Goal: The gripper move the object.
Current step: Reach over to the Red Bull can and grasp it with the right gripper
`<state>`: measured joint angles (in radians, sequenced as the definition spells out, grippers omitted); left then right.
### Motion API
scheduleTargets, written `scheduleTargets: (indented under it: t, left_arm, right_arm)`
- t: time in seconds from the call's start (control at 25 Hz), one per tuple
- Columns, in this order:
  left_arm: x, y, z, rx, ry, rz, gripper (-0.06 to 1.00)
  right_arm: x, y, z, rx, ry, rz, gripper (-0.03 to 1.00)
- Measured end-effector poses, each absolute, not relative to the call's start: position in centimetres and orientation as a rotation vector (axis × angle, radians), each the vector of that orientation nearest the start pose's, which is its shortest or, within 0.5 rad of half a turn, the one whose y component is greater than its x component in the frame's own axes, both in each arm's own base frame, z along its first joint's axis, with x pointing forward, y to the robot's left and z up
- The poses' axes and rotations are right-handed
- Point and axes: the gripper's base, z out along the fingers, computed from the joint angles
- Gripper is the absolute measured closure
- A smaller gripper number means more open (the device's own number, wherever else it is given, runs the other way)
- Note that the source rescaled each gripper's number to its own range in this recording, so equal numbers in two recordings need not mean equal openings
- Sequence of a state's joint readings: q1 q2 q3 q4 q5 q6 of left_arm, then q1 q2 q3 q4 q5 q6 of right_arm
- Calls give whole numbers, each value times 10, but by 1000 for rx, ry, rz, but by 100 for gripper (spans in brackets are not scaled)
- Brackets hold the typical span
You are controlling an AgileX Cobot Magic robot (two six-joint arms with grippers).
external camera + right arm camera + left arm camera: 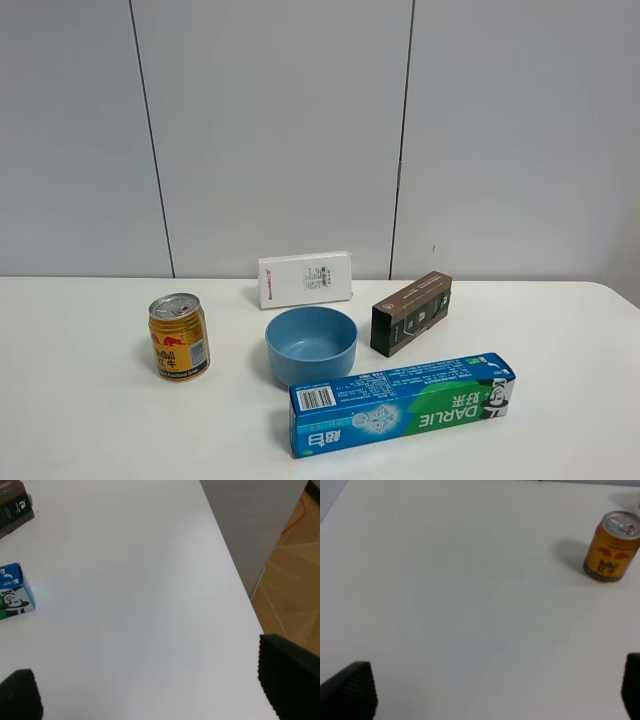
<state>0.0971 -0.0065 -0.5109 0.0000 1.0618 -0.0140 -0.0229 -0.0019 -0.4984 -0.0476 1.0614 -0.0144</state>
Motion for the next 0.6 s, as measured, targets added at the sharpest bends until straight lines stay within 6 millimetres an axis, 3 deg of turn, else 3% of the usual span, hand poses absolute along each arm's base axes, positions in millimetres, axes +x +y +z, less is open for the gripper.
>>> scheduleTargets:
  t: [0.6]
  left_arm:
    - [-7,-1,280,-112,2025,53,-6]
  right_arm:
    - [-5,-4,277,11,2045,-80,-3]
